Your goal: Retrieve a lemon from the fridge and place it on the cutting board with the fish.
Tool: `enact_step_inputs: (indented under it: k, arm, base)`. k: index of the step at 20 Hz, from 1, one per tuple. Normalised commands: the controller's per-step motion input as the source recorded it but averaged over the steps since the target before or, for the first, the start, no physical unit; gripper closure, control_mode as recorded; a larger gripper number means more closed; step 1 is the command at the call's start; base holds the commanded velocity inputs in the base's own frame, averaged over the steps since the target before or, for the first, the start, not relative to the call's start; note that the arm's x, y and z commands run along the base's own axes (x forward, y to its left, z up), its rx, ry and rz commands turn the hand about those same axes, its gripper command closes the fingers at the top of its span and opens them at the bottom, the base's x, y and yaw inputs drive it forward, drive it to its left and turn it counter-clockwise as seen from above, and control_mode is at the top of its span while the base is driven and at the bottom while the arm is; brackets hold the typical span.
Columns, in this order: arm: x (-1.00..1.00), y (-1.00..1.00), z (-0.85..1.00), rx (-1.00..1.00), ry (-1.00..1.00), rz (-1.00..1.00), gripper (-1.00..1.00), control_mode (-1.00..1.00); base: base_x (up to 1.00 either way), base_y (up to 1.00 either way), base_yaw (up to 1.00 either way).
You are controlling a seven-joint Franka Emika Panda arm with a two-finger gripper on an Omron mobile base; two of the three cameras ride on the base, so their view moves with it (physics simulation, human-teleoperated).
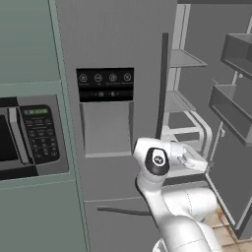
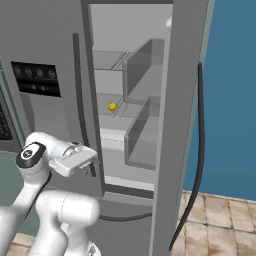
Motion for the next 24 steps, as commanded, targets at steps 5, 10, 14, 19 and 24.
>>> enact_step_inputs:
  k: [5, 10, 14, 19, 24]
  arm:
    - [0.5, 0.95, 0.0, 0.39, -0.31, -0.27, -1.0, -1.0]
    - [0.32, 0.51, 0.0, 0.47, -0.37, -0.49, -1.0, -1.0]
    - [0.18, 0.21, -0.02, 0.5, -0.33, -0.6, -1.0, -1.0]
    - [-0.04, 0.02, 0.0, 0.42, -0.55, -0.48, -1.0, -1.0]
    - [-0.34, 0.16, 0.01, 0.09, -0.71, -0.37, -1.0, -1.0]
  base:
    - [0.0, 0.0, 0.0]
    - [0.0, 0.0, 0.0]
    - [0.0, 0.0, 0.0]
    - [0.0, 0.0, 0.0]
    - [0.0, 0.0, 0.0]
